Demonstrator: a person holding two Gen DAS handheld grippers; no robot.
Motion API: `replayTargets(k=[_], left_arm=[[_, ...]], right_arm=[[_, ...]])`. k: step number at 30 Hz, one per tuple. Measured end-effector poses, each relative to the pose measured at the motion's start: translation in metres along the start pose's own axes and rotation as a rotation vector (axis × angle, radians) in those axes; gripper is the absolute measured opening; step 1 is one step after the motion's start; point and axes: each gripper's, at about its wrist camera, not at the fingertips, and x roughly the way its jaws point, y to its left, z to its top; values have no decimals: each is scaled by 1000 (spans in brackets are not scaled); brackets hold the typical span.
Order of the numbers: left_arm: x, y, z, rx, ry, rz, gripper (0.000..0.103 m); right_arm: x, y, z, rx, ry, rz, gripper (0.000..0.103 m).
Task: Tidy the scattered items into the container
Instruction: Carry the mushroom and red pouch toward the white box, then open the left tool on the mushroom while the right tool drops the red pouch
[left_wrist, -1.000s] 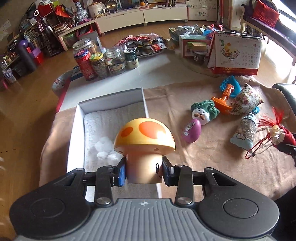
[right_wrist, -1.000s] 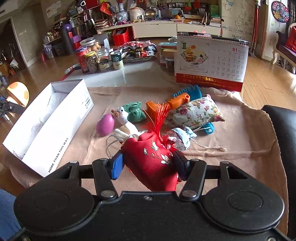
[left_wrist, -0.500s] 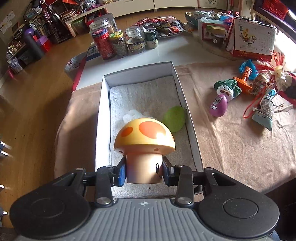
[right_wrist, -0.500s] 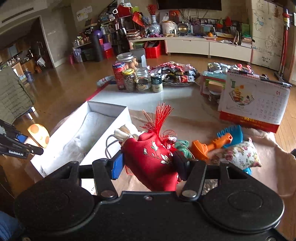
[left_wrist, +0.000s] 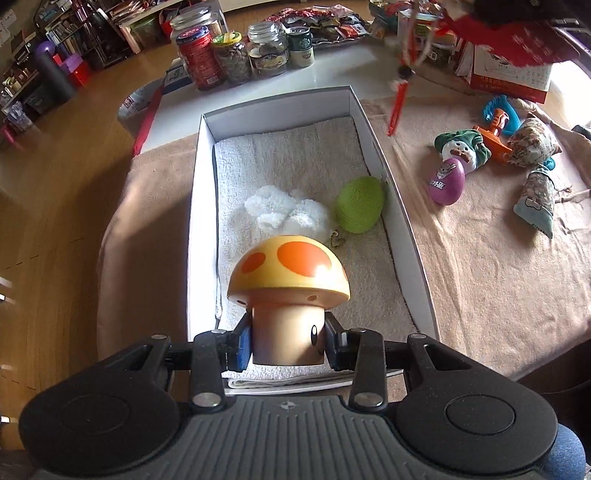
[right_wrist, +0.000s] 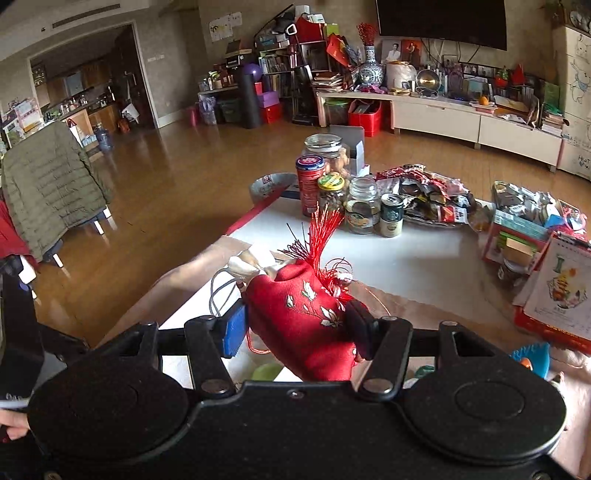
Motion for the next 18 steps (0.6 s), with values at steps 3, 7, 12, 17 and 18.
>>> replayTargets(k=[3, 7, 12, 17, 18], left_arm=[[11, 4, 2, -13, 13, -4, 39], [26, 9, 4, -27, 31, -11, 39], [40, 12, 6, -42, 45, -17, 39], [49, 11, 8, -49, 48, -13, 41], [49, 11, 8, -51, 43, -7, 49]], right_arm=[[18, 10, 11, -9, 15, 28, 56], [41, 23, 19, -14, 47, 53, 56], [64, 34, 21, -24, 84, 53, 56], [73, 40, 19, -34, 89, 59, 58], [74, 41, 20, -35, 86, 62, 58]])
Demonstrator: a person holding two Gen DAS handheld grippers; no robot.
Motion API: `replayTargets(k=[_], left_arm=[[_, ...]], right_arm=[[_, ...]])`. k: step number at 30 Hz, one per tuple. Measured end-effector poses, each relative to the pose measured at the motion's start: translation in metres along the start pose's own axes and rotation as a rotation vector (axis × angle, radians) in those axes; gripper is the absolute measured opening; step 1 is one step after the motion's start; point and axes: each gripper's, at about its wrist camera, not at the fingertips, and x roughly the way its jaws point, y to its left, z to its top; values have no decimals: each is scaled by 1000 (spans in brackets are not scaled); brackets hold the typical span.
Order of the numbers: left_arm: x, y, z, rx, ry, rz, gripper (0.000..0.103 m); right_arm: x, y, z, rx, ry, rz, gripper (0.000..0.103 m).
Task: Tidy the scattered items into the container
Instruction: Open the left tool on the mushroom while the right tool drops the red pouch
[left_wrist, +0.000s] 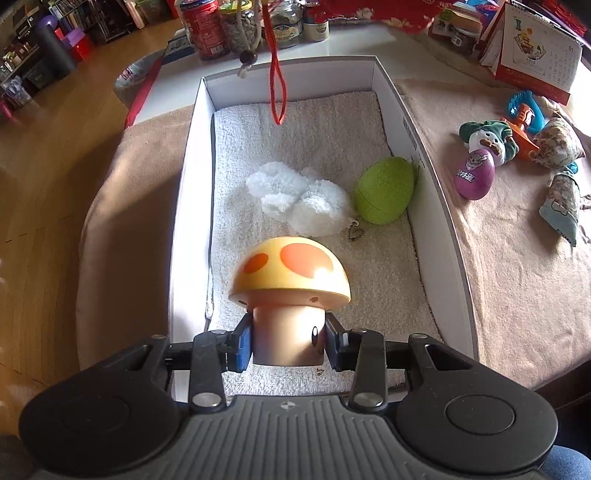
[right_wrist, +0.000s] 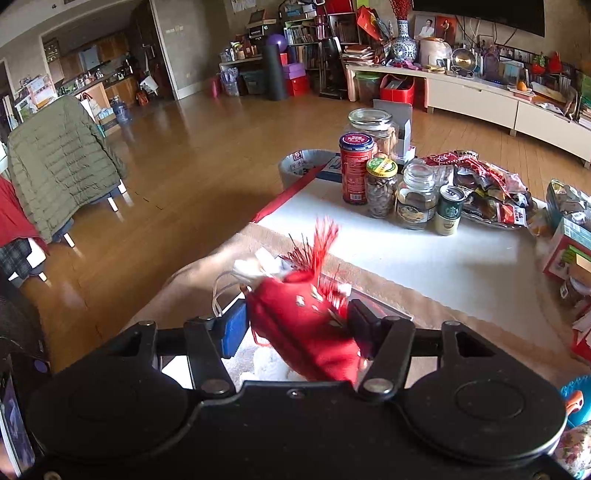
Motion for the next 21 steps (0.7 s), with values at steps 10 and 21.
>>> replayTargets(k=[10, 21], left_arm=[[-7, 0, -4, -9, -32, 0, 65], [-8, -3, -16, -10, -27, 9, 65]], right_arm=[[-16, -5, -15, 29, -11, 27, 59], [-30, -26, -47, 85, 12, 18, 59]])
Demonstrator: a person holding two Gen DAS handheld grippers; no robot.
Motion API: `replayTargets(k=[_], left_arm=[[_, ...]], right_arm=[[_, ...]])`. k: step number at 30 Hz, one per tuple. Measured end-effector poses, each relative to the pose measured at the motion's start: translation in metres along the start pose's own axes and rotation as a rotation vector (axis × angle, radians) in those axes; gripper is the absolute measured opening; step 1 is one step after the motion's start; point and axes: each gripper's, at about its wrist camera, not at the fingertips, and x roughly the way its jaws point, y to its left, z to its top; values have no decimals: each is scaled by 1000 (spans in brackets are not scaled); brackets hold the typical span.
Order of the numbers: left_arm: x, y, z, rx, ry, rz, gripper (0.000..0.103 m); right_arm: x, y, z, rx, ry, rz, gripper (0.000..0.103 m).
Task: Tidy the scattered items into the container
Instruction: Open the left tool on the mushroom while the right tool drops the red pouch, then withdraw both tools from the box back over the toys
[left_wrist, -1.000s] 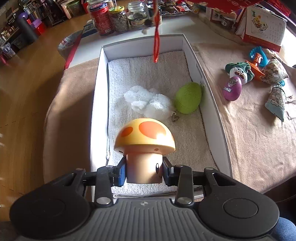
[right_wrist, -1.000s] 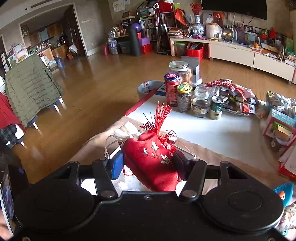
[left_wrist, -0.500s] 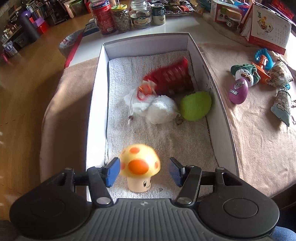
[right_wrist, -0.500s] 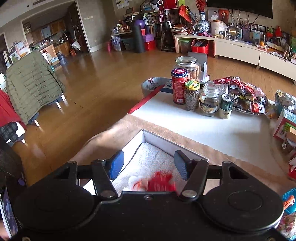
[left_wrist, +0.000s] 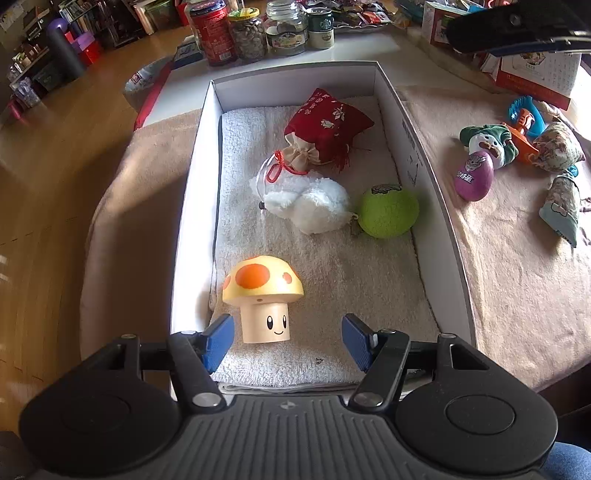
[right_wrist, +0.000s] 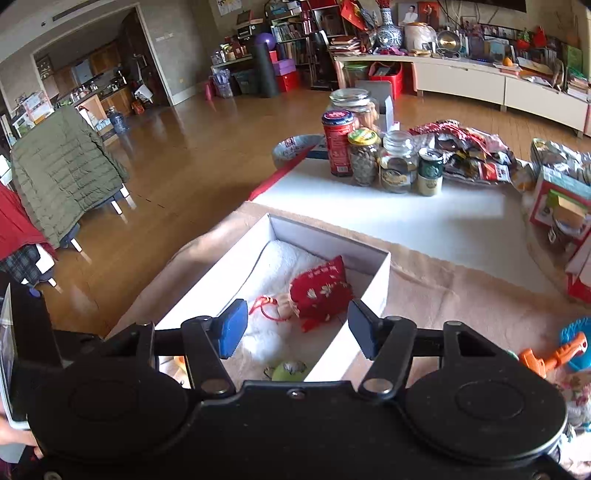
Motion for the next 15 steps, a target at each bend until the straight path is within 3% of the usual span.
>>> replayTargets(k=[9, 15], left_arm=[[-17, -14, 5, 13, -36, 2, 67], [-36, -51, 25, 70, -79, -23, 69]], right_arm=[[-30, -31, -38, 88, -23, -18, 59], [-59, -68, -86, 190, -15, -80, 60]])
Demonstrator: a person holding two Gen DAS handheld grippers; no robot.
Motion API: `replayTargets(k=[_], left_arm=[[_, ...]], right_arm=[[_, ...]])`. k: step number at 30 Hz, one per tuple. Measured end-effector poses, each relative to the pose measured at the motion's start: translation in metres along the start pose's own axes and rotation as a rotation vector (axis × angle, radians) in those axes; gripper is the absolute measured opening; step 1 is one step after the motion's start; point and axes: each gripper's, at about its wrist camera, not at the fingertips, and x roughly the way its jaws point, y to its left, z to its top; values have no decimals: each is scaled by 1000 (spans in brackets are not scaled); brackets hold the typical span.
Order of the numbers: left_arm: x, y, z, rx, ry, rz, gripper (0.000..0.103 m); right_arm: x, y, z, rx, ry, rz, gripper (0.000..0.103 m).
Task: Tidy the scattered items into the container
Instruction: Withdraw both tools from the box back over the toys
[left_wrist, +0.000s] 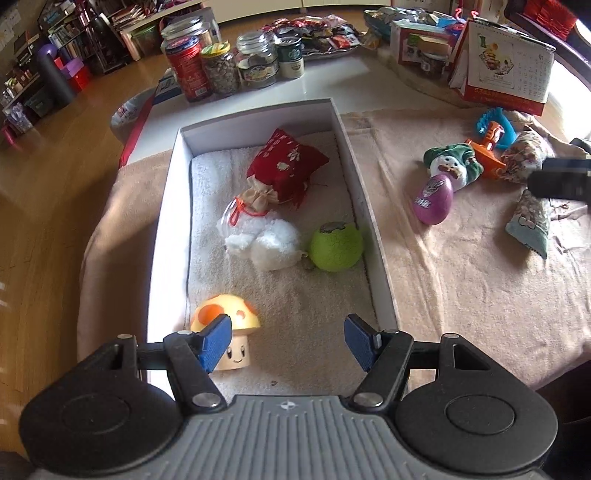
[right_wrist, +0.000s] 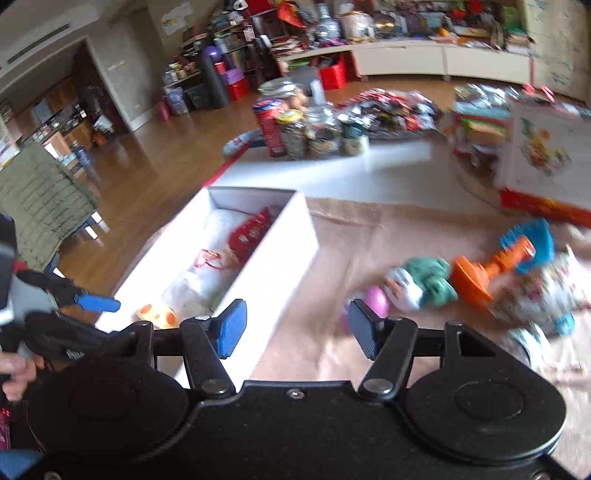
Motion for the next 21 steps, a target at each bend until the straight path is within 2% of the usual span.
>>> replayTargets(k=[6, 11, 17, 21], left_arm=[[-8, -65, 36, 91, -50, -56, 72], [3, -125, 64, 158, -71, -88, 72], [41, -171, 87, 144, -60, -124, 73], [77, -181, 92, 97, -26, -123, 73]], right_arm=[[-22, -58, -49, 147, 29, -88, 60], [-34, -96, -82, 256, 36, -149, 60], [-43, -124, -105, 331, 35, -162, 60], [-42, -135, -113, 362, 34, -158, 60]])
